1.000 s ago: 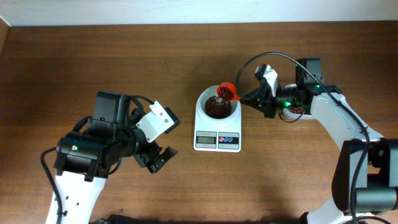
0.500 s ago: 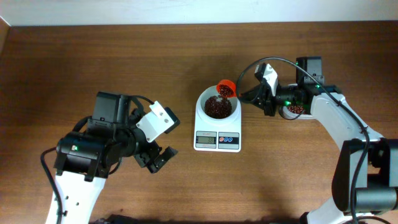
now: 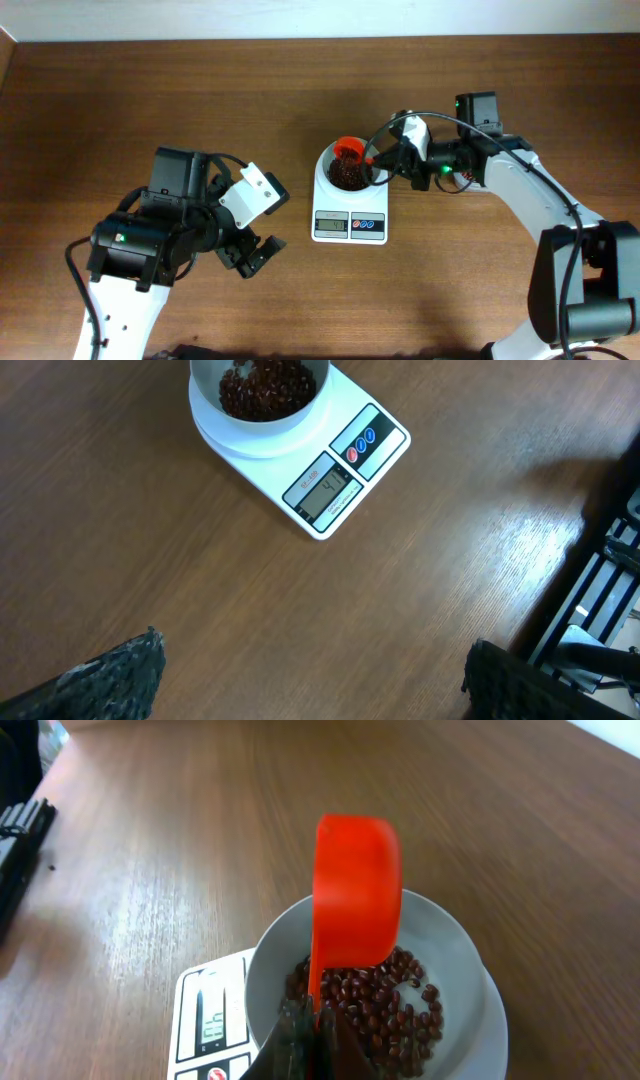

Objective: Scoop and weigh 50g on scale
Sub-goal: 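Tilt the scoop with the right gripper to pour beans into the bowl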

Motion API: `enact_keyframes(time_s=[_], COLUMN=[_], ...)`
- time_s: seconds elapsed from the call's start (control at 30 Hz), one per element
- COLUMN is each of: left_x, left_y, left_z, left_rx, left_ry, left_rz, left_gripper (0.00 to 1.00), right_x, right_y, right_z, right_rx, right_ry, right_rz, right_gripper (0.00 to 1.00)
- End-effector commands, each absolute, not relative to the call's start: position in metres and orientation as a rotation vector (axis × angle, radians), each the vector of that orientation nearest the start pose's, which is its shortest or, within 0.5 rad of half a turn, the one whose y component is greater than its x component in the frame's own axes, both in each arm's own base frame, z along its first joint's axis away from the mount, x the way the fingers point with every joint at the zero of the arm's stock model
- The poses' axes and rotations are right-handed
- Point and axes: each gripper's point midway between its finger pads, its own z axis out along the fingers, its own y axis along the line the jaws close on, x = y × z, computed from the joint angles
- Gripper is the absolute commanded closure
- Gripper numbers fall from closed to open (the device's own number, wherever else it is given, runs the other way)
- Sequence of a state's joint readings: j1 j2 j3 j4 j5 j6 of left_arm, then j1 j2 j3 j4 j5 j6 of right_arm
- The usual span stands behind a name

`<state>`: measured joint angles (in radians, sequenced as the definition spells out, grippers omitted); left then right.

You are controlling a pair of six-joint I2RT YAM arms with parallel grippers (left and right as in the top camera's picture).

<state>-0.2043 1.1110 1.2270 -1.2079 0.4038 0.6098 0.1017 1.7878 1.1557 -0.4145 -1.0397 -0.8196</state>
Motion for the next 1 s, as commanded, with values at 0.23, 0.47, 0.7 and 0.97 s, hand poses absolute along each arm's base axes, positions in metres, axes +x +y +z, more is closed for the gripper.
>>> enact_keyframes(time_s=[0.23, 0.47, 0.7, 0.97], left_x=[0.230, 0.230, 0.230, 0.230], left_y=[-0.115, -0.115, -0.116, -0.115], left_z=[0.238, 0.238, 0.238, 0.238], left_rx=[1.144, 1.145, 1.145, 1.145], left_ry=[2.283, 2.283, 2.283, 2.283], left_rz=[-0.373, -0.373, -0.373, -0.373], left_gripper=[0.01, 0.01, 0.01, 0.01], right_x=[0.382, 0.390, 0.370, 0.371], right_y=[0.185, 0.180, 0.192, 0.188], right_z=[0.135, 0.129, 0.143, 0.136], right_rx=[-1.266, -1.268, -1.254, -1.255], right_ry=[1.768, 1.807, 1.735, 1.778], right_rz=[0.879, 0.804, 0.988, 0.962], right_gripper=[0.96, 0.96, 0.96, 0.96])
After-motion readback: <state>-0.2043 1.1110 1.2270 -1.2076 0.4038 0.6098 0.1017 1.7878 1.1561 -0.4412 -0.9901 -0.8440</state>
